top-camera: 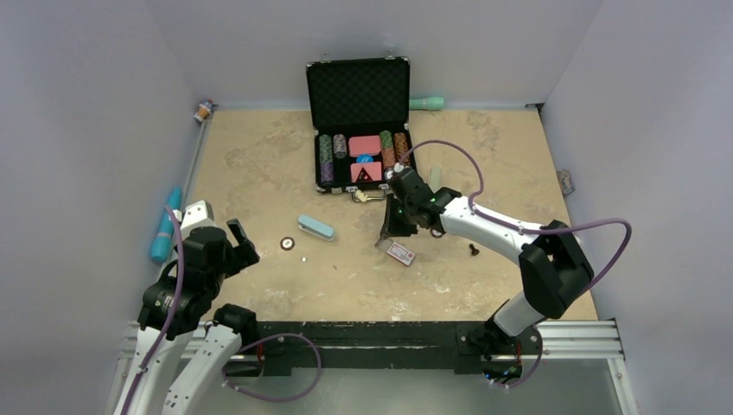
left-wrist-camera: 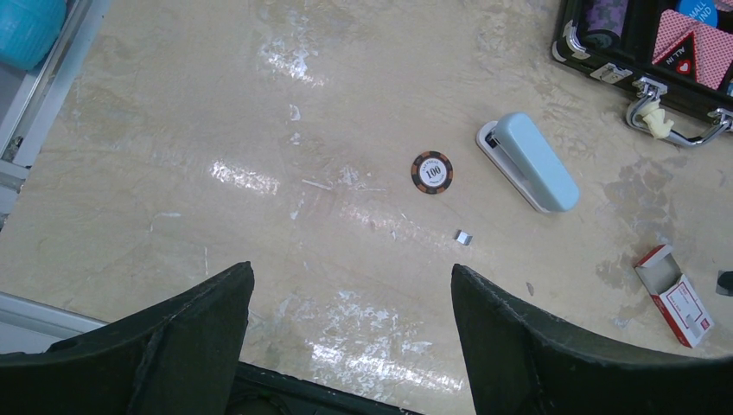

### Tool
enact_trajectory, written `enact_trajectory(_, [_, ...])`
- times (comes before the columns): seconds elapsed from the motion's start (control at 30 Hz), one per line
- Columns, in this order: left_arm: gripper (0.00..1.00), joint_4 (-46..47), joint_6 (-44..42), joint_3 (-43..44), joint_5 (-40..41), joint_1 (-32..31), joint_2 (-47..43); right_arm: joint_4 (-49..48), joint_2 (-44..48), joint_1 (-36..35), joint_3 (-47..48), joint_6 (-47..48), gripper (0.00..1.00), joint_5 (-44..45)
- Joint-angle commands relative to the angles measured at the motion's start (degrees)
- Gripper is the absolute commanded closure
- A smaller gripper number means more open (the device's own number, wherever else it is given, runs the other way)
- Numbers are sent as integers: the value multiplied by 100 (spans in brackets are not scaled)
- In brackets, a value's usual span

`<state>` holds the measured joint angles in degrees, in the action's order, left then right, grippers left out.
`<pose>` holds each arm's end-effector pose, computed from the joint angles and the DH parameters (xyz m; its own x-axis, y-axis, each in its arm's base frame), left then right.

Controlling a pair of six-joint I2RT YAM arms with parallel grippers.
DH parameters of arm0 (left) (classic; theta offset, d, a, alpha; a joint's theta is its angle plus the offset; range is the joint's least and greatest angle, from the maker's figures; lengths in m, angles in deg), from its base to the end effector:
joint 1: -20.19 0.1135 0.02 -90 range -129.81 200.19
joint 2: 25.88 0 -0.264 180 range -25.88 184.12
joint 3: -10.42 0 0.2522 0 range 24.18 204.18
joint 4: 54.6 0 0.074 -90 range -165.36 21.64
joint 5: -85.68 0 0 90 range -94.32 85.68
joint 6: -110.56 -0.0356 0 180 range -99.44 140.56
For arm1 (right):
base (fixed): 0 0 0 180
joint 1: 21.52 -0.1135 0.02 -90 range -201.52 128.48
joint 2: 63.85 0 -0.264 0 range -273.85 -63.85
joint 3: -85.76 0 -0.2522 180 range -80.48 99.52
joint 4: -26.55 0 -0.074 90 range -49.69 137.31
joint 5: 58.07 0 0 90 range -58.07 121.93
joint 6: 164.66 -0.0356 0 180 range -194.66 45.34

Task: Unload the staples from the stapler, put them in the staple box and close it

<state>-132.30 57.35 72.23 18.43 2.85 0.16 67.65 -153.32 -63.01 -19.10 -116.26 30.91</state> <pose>0.0680 -0.0068 0.3054 -0.5110 -0.4191 -0.7505 -0.3818 0.8929 -0.2386 0.2424 0.2152 0.2248 -0.9060 0.0849 -0.4146 -0.0915 0.9172 0.3877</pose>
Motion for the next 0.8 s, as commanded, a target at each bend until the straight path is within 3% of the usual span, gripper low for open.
enact_trajectory(0.0, [13, 162, -102, -22, 20, 38, -56, -389, 129, 43, -227, -418, 85, -25])
enact_trajectory(0.77, [13, 178, -109, -27, 1, 38, -47, -527, -428, 47, -470, -825, 87, 312])
